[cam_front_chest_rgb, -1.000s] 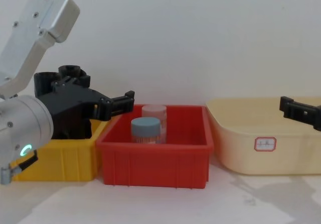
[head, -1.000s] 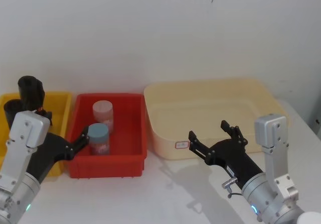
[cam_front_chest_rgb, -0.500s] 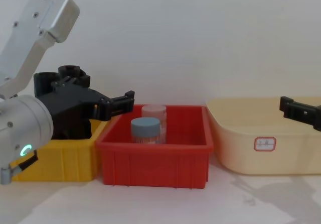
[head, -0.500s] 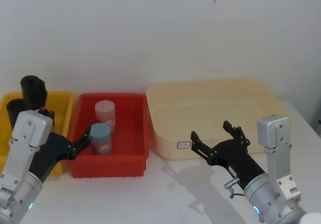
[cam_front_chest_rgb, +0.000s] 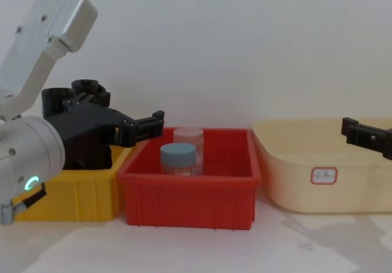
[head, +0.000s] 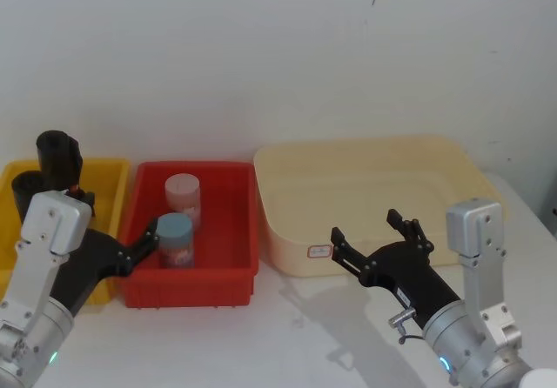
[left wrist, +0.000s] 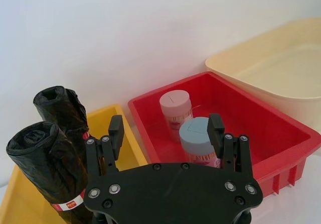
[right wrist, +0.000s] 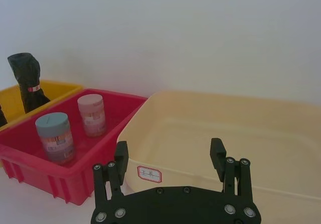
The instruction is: Pick up the garbage bag with the one hand and transfer it to the other hand.
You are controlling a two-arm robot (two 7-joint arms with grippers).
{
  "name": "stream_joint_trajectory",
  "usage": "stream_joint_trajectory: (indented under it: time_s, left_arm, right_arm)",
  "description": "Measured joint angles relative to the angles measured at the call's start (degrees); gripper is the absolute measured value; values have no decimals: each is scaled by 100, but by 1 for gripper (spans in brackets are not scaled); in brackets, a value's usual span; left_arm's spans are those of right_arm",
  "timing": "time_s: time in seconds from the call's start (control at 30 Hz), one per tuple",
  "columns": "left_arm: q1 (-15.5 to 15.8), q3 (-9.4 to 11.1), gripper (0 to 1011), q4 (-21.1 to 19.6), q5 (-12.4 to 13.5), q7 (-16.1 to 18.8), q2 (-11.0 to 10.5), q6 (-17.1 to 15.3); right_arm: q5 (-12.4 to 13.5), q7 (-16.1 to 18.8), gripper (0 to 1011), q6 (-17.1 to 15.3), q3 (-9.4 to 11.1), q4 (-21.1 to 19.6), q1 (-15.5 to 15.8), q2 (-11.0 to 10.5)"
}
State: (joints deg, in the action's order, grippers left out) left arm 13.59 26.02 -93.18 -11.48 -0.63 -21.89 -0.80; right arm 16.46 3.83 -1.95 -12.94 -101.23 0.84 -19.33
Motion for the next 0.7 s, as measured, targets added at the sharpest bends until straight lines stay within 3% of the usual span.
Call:
stream_joint_trajectory:
  time_s: [0.7]
  left_arm:
    - [0,0,1001,0,0,0,0,0]
  right_arm:
    - [0,0,1004,0,0,0,0,0]
